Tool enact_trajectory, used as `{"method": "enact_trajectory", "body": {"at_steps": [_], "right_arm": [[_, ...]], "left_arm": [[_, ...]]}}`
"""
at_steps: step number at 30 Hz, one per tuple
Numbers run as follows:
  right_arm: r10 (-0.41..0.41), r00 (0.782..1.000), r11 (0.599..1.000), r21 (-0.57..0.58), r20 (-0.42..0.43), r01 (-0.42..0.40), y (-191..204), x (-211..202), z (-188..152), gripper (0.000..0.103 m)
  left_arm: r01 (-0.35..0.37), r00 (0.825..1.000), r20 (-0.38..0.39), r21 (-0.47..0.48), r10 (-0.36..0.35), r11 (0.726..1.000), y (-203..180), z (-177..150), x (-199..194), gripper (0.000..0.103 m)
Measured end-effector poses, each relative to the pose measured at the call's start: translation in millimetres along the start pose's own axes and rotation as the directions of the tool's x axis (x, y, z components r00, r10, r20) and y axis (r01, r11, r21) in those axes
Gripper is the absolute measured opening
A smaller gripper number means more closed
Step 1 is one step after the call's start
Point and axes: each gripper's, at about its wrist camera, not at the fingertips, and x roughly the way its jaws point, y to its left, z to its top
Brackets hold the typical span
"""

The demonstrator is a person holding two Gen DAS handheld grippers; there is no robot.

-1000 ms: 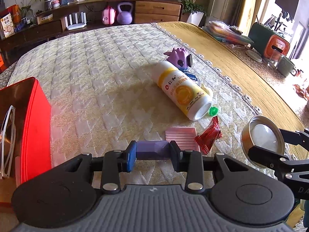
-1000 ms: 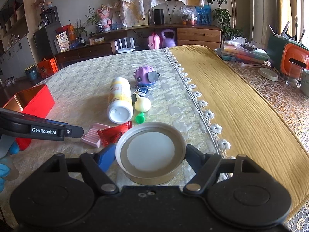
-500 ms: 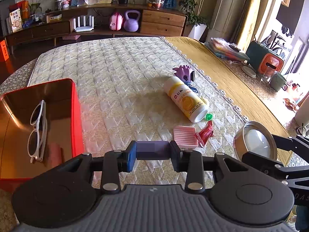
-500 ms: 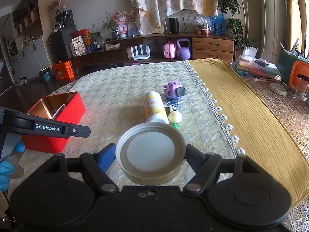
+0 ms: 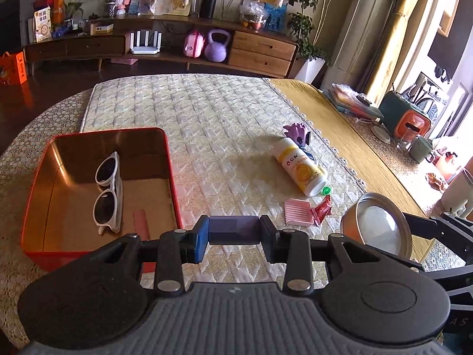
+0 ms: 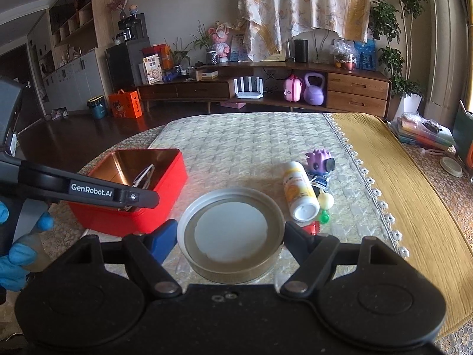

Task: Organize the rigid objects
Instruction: 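Carry the purple eraser and tan lid over the red tin with both grippers, then open the left gripper to drop the eraser while the right gripper releases the lid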

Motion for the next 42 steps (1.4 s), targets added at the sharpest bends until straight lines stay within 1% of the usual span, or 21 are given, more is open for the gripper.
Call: {"method": "enact_trajectory", "body": {"at_steps": [6,10,14,19,27,31,36,42], "right_arm": [[0.044,0.999,0.999,-0.022,-0.005,-0.045,25,7,12,0.077],[0.076,0.997,0.996,-0.047,-0.013,-0.077,45,15,21,0.077],[0.101,0.995,0.991,-0.089,-0.023,-0.103,64,27,28,0.077],[0.119,0.992,0.984,-0.126,-0.051,-0.125,84,50,38,0.077],[0.132,0.986,0.981,-0.128,-0.103,-0.145,98,92,51,0.077],[0.135,0.982,0.976,-0.155,-0.131,-0.155,106,110,53,0.077],[0.133,0.977,0.97,-0.181,-0.165,-0.162,117,133,52,0.077],[0.116,0.97,0.965,-0.207,-0.212,-0.16,127,156,47,0.077]], "left_arm": [[-0.004,1.0,0.014,-0.043,0.005,0.999,30,2,-17,0.036],[-0.021,0.999,0.031,-0.066,0.023,0.998,53,7,-28,0.036],[-0.046,0.998,0.046,-0.087,0.05,0.995,78,15,-34,0.036],[-0.094,0.994,0.047,-0.092,0.098,0.991,103,25,-31,0.036],[-0.152,0.988,0.025,-0.112,0.155,0.982,138,49,-1,0.036],[-0.174,0.984,0.005,-0.123,0.176,0.977,152,60,21,0.036],[-0.229,0.973,-0.036,-0.13,0.226,0.965,164,66,52,0.036],[-0.268,0.963,-0.061,-0.112,0.263,0.957,170,73,81,0.036]]}}
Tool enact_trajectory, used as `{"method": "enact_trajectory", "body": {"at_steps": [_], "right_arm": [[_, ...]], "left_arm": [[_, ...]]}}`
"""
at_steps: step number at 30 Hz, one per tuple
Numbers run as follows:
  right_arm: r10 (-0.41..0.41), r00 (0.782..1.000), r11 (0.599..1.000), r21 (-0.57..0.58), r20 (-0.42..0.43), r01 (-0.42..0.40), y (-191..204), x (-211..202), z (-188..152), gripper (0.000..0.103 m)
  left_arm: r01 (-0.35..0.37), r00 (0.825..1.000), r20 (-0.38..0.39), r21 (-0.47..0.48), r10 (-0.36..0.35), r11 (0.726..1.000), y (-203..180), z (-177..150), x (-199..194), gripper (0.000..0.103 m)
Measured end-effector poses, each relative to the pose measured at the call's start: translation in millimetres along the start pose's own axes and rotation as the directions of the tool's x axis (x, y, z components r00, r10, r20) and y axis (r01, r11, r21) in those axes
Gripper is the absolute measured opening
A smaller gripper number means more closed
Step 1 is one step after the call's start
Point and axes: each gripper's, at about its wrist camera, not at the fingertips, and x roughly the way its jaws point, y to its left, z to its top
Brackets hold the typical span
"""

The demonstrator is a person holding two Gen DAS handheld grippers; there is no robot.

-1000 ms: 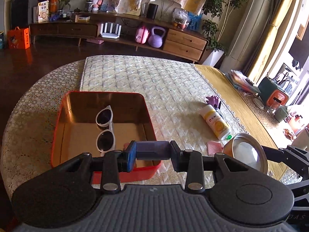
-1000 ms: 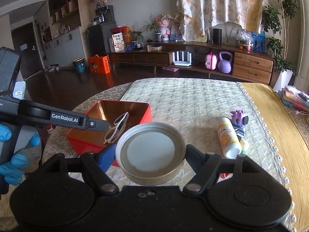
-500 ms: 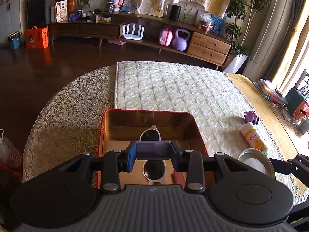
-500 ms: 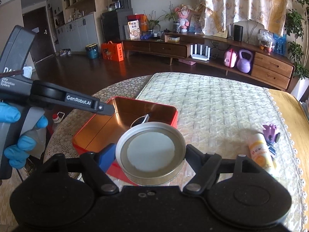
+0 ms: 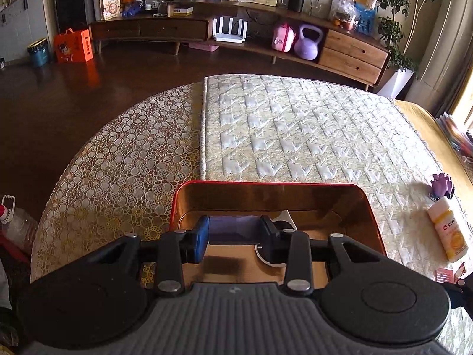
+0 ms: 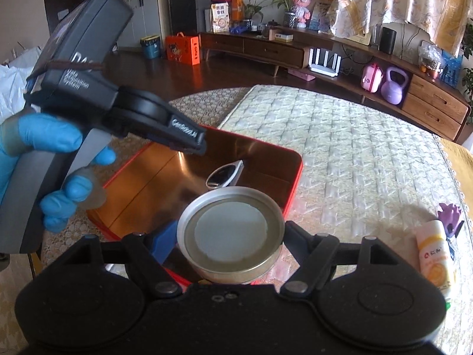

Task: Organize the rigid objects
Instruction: 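Open the left gripper to drop the eraser while the right gripper releases the lid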

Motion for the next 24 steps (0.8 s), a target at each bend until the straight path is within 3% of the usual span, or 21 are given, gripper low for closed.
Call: {"method": "enact_trajectory", "body": {"at_steps": [7,24], "right_arm": [[-0.01,1.0,0.998,-0.069,-0.007,0.01,13,12,7,0.077],[0.013,0.999,0.999,-0.047,-0.044,-0.015,18,23,3,0.078]], "left_arm": [[-0.031,0.999,-0.031,0.031,0.032,0.999,-7,4,23,0.036],[-0.073,0.995,-0.058,0.1,0.079,0.992,-18,6,44,0.036]]}}
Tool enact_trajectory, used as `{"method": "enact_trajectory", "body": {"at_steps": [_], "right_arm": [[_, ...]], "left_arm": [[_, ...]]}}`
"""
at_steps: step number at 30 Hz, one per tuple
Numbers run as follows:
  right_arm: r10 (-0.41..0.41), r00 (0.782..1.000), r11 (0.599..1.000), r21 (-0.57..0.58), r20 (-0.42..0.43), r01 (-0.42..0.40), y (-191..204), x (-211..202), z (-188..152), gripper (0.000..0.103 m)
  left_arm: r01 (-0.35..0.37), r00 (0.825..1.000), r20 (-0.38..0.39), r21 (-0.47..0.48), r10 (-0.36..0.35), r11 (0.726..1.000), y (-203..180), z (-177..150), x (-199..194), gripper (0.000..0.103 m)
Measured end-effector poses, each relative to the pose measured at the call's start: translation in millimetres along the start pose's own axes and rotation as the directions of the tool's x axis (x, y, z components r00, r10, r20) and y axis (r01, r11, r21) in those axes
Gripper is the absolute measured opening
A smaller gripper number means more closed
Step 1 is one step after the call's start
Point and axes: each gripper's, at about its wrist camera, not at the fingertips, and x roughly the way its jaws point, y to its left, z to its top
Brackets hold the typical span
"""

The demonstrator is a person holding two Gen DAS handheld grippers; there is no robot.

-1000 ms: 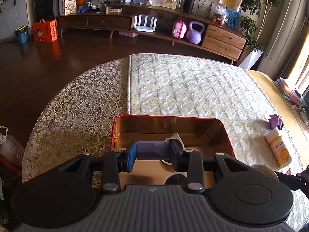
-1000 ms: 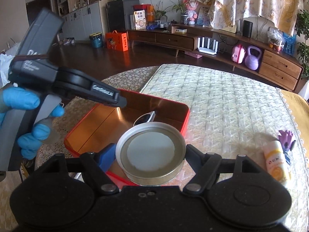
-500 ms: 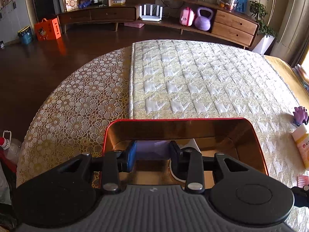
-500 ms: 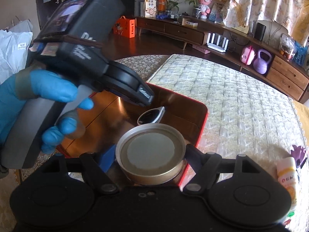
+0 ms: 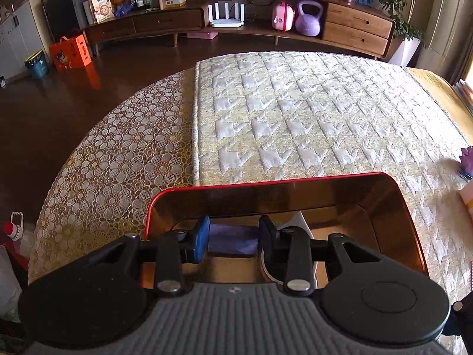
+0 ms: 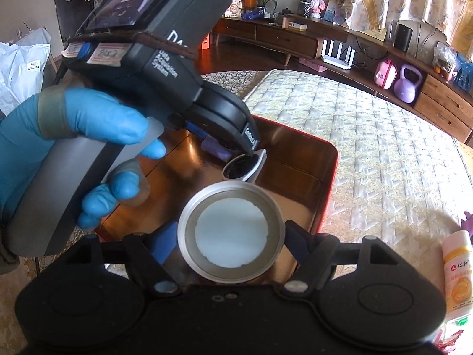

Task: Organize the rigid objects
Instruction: 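Open the left gripper to drop the eraser while the right gripper releases the lid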

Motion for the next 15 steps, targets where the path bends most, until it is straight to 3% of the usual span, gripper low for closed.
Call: {"method": "enact_trajectory", "body": {"at_steps": [4,6,8,15], "right_arm": [[-0.009,1.0,1.0,0.004,0.01,0.009,1,-3,-1,0.08],[-0.011,1.0,1.0,0.012,0.02,0.01,-1,-4,0,0.082],[-0.011,1.0,1.0,0.017,0.025,0.01,-1,-6,0,0.082],[-0.014,0.999,0.999,0.036,0.05,0.012,-2,-16,-1,0.084]], "left_arm": [[-0.003,1.0,0.002,-0.009,0.003,1.0,-1,-1,-2,0.043],[0.001,1.0,0.012,-0.013,0.0,1.0,-1,-2,-5,0.06],[0.002,1.0,0.026,-0.021,-0.002,1.0,0,-3,-8,0.067],[0.018,0.999,0.039,-0.044,-0.016,0.999,6,-6,-19,0.067]]}}
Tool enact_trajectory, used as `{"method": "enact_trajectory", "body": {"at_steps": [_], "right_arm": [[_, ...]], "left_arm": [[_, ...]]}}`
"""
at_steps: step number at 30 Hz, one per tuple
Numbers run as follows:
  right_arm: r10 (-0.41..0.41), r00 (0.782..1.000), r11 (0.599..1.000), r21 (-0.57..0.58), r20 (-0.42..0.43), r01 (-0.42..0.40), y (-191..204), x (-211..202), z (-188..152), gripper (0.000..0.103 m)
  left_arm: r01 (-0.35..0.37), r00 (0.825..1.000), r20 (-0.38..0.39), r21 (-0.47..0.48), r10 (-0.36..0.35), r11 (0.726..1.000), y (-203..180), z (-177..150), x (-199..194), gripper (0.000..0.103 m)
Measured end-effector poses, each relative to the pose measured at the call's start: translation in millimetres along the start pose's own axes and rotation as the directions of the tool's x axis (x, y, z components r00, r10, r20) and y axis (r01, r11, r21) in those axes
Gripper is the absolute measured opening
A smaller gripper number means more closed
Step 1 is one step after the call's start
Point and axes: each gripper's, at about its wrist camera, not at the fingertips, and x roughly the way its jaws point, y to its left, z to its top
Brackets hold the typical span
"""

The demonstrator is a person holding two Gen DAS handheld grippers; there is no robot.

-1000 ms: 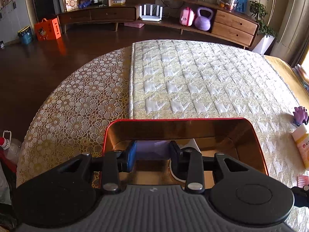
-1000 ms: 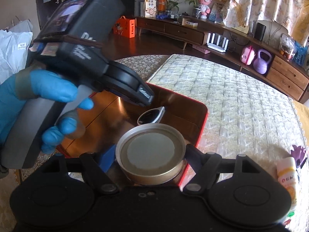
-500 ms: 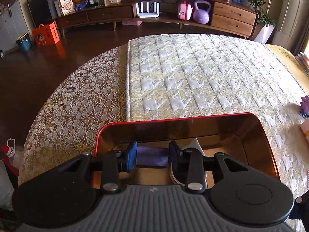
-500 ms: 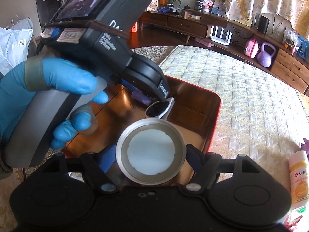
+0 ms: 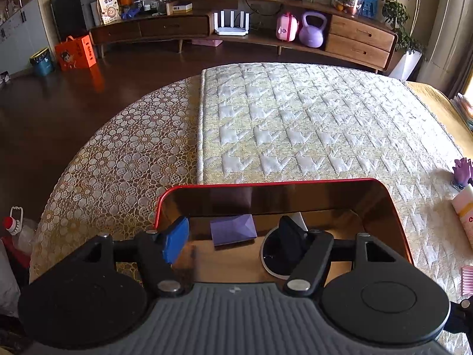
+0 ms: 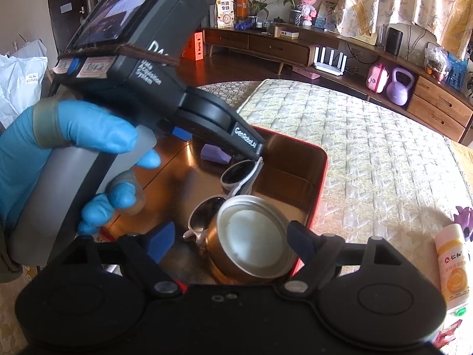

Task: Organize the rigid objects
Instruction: 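Open the left gripper to drop the eraser while the right gripper releases the lid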

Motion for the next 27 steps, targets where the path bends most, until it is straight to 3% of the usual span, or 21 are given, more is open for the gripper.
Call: {"method": "enact_trajectory", "body": {"at_steps": [11,21,27], "right_arm": [[0.033,0.998,0.998,0.06,0.049,-0.036,-9,-27,2,0.091],[0.039,0.991,0.996,0.075,0.126,-0.049,-11,-67,-10,0.099],[0.02,0.984,0.994,0.102,0.176,-0.039,-18,-94,-24,0.102]], "left_arm": [[0.005,0.998,0.064,0.018,-0.006,1.0,-3,-7,-38,0.067],[0.066,0.99,0.126,0.034,-0.07,0.997,-11,-17,-84,0.082],[0.097,0.987,0.126,0.017,-0.099,0.995,-15,-30,-106,0.082]]}}
